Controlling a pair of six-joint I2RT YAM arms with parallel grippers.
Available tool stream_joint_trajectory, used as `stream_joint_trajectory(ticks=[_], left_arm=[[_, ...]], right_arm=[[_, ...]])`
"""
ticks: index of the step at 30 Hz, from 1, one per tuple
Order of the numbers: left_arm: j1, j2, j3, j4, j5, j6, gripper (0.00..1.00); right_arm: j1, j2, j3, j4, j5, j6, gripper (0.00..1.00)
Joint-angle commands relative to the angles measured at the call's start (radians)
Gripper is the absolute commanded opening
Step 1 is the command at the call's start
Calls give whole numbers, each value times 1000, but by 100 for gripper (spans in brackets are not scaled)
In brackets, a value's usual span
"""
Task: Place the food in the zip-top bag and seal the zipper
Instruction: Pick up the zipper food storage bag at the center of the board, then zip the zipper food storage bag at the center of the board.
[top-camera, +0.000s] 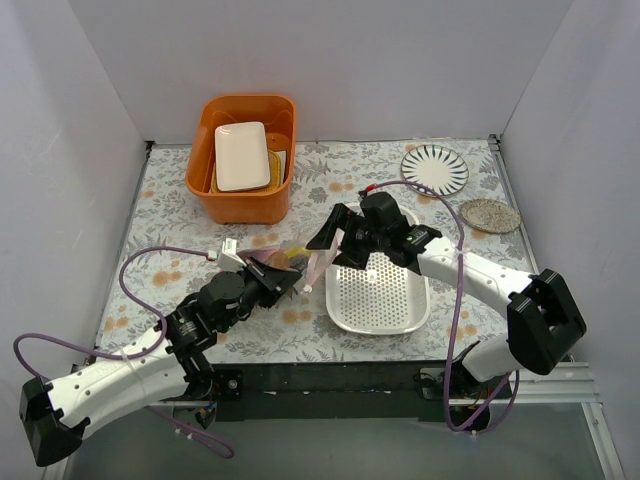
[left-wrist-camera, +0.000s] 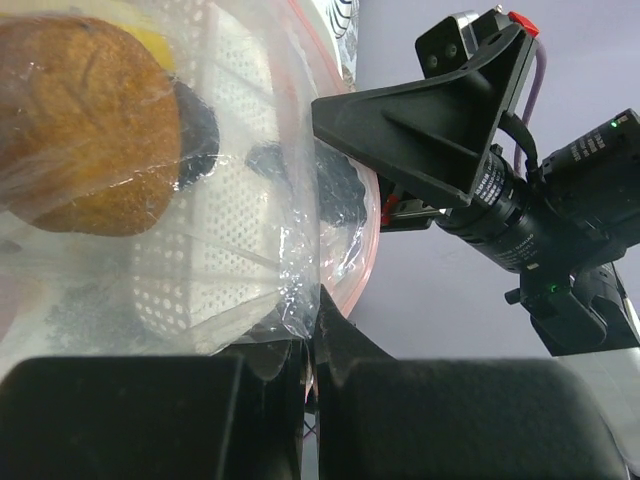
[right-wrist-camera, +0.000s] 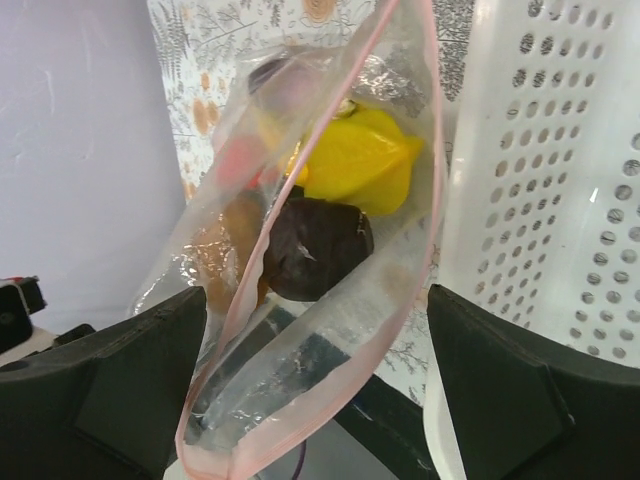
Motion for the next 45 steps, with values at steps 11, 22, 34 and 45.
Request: stream_joint_trajectory(ticks=[11,22,34,45], left_arm=[[3,27,-36,29,102,-261,0],[3,39,-78,31,148,-266,0],[3,-37,-168,19,107,-310,0],[4,16,-138,75,87,-277,0]], right_arm=[[-5,80,187,-126,-7,-142,60],[-5,67,170,-188,46,-214,1],[-37,31,118,-146,-30,-238,68],[-14,-282,-112,-180,-51,-169,78]])
